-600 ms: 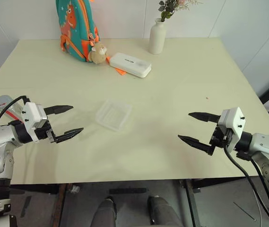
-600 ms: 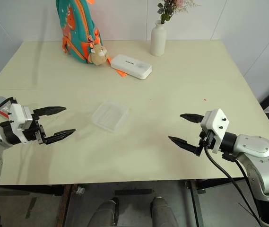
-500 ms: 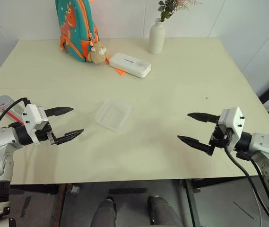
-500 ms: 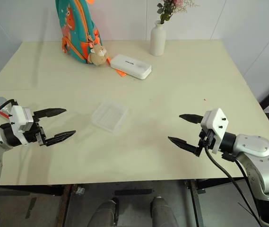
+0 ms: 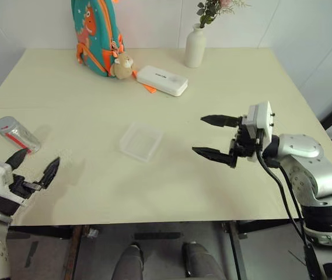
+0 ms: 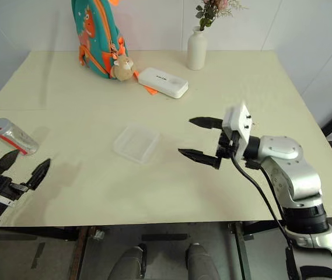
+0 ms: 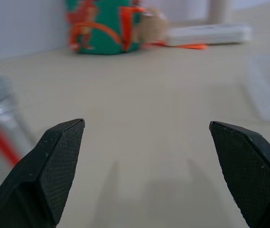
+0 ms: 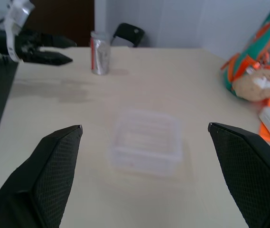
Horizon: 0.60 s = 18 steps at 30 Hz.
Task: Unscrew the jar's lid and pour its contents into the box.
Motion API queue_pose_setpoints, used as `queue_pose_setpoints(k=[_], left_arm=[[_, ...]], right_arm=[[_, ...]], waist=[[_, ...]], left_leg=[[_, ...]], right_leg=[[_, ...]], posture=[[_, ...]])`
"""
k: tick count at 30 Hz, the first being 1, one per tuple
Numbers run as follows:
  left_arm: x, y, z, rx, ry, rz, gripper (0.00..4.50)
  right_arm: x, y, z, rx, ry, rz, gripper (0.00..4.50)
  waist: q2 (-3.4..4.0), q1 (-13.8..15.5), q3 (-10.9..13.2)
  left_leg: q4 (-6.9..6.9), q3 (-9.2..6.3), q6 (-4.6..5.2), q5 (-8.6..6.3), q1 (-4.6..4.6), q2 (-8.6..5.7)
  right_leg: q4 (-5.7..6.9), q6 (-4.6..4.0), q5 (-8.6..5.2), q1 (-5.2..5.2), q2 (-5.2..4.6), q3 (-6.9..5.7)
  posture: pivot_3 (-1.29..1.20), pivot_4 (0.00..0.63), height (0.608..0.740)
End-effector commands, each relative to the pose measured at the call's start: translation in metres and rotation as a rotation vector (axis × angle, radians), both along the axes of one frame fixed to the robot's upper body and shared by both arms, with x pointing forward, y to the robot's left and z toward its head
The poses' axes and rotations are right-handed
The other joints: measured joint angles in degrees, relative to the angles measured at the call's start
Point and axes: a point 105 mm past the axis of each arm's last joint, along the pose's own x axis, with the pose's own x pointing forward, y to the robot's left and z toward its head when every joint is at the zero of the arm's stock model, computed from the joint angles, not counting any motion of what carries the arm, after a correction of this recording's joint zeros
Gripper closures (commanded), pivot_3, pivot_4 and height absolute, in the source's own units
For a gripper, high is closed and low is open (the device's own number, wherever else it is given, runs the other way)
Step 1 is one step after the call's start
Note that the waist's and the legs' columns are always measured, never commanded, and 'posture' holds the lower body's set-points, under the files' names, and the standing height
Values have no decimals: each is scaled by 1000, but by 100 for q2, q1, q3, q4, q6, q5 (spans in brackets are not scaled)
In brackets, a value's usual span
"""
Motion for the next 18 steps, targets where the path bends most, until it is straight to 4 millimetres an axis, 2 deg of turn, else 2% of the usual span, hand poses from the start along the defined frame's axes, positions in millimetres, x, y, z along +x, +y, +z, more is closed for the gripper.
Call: queue_pose_setpoints(k=[1,3,7,11,18], left_arm=[[0,9,5,-38,-67,174,10],[6,16,6,-148,-119,248,10],[19,25,7,-88,-103,315,10],[26,42,14,-81,-127,397,10],[41,50,23,-74,-142,389,10]], right_arm=[[-7,15,21,39,-44,62,0],[-8,18,28,42,-54,74,0],[-10,17,34,47,-67,64,0],[-9,13,32,49,-62,36,0],[-12,10,30,65,-59,-3,0]], waist=[[0,17,0],[-2,74,-1],[-10,113,-5],[-10,110,-5],[-10,105,-5]], left_leg=[[4,0,0,0,0,-1],[8,0,0,0,-2,-3],[12,-3,0,1,-2,-1],[9,-1,-2,-1,-5,-1],[3,0,-4,-2,-6,1]], right_leg=[[0,2,2,1,0,0],[-2,3,8,2,0,0],[-1,2,12,2,8,-2],[-5,2,12,0,8,-2],[-5,2,12,-4,9,-2]], posture=[[0,150,740],[0,150,740],[0,150,740],[0,150,740],[0,150,740]])
